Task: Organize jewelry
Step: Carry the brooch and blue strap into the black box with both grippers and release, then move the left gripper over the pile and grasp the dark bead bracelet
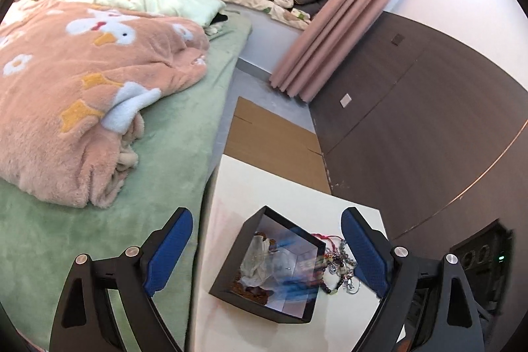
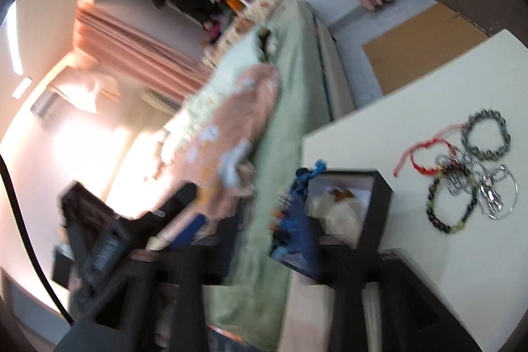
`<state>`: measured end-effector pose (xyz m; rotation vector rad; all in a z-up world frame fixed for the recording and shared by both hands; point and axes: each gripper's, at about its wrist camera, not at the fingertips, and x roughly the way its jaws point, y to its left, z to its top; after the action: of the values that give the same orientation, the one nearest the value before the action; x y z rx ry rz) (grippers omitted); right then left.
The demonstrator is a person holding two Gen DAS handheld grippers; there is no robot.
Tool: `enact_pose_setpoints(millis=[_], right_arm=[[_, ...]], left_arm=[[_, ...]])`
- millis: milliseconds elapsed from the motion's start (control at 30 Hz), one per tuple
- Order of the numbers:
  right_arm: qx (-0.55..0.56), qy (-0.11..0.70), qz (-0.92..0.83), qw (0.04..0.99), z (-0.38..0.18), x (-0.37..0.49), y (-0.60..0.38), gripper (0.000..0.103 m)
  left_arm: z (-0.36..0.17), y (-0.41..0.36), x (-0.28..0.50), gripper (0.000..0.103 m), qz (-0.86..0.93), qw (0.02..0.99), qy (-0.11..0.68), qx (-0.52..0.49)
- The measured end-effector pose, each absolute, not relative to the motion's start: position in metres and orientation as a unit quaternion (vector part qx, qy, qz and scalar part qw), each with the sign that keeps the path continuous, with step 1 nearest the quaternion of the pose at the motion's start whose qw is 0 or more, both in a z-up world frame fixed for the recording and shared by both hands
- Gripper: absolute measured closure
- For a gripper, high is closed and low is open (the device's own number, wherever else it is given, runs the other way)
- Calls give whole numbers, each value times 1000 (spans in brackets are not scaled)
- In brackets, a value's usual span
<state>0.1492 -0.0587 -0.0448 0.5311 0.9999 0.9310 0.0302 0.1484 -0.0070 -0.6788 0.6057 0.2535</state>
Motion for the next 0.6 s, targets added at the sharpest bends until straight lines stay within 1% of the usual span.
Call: enact_pose_setpoints(millis=[33,233,400,433,467,500,533,600], right_arm=[[246,460,407,750,-50,151,-62,21],[259,467,363,764,-60,164,-97,20],[240,455,334,790,-49,161,-120,20],[237,450,333,794,-46,159,-124,16],[234,445,330,799,-44,157,-128,6],[234,441,323,804,-43,157,-133,3],[238,439,319,806,-42,158,-138,0],[245,441,308,807,-42,159,-147,0]], left_arm=[[-7,149,30,12,123,891,290,-327],[-4,140,32,12,121,896,289,-314],[-5,114,41,12,99,908,295,-281],[-5,108,43,12,91,911,295,-275],[-5,103,45,12,84,913,293,-270],[-5,97,46,12,80,916,291,-264],[-4,93,47,12,79,919,288,-258],[-4,85,48,12,79,924,281,-247]])
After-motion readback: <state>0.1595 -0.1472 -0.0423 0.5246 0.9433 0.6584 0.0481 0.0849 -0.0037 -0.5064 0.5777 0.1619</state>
